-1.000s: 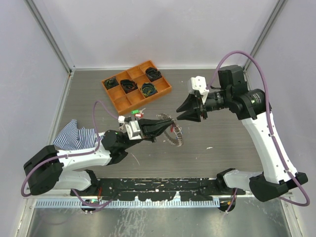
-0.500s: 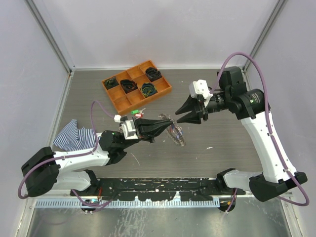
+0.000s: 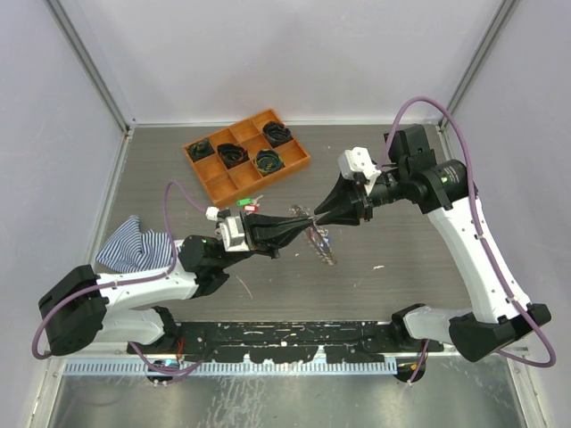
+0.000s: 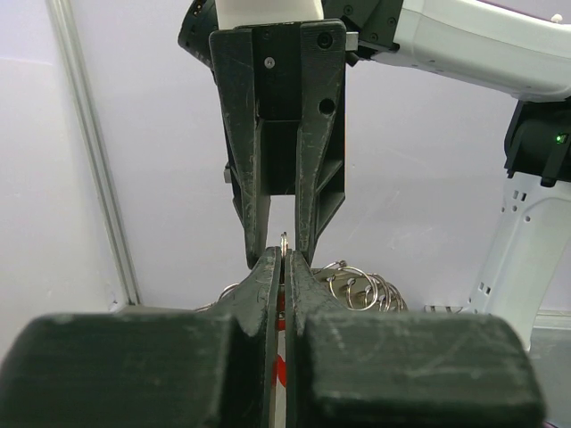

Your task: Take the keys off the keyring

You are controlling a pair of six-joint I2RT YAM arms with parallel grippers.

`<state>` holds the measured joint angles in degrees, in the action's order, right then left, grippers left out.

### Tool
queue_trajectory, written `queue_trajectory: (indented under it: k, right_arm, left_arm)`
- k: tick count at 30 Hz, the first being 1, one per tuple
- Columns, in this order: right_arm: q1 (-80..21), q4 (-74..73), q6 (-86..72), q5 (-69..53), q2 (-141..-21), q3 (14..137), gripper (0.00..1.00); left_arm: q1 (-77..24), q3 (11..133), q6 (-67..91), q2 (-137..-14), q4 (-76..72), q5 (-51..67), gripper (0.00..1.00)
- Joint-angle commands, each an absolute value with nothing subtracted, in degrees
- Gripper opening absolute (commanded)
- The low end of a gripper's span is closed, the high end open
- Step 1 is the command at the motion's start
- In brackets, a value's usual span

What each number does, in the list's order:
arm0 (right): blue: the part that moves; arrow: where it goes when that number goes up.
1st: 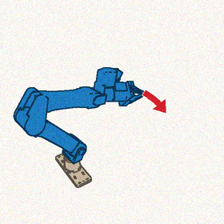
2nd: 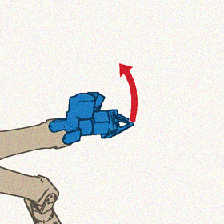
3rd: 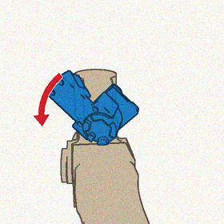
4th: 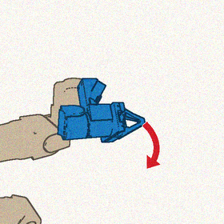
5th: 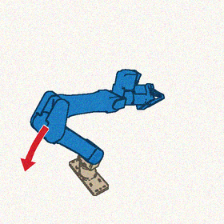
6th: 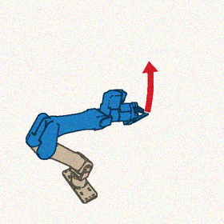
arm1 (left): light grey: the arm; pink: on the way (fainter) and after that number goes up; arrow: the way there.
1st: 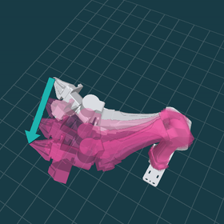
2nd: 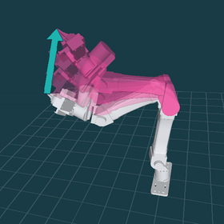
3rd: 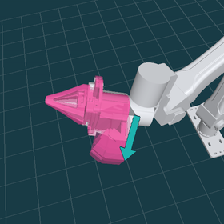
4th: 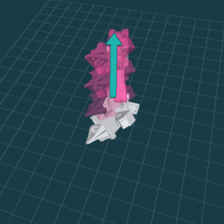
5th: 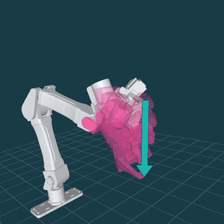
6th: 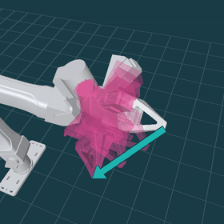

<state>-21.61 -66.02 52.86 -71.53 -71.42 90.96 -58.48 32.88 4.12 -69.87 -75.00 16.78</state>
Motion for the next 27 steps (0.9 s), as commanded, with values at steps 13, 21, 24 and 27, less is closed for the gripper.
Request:
queue_trajectory:
  k: [13,21,24,27]
  right_arm:
    - [-21.44,-65.93,55.06,-76.50,-71.63,91.17,0.27]
    - [-21.42,-66.09,55.02,-77.06,-71.89,91.85,0.24]
    - [-21.37,-66.01,55.00,-77.10,-71.82,91.74,0.20]
    - [-21.43,-66.01,55.11,-77.03,-71.81,91.68,0.19]
  left_arm:
    - [-58.22,36.83,5.36,-69.16,-80.82,17.03,0.00]
    - [-58.18,36.83,5.67,-69.61,-80.65,17.29,0.00]
    - [-58.21,37.00,5.71,-69.82,-80.44,17.48,0.00]
    - [-58.19,37.15,5.93,-70.04,-80.42,17.70,0.00]
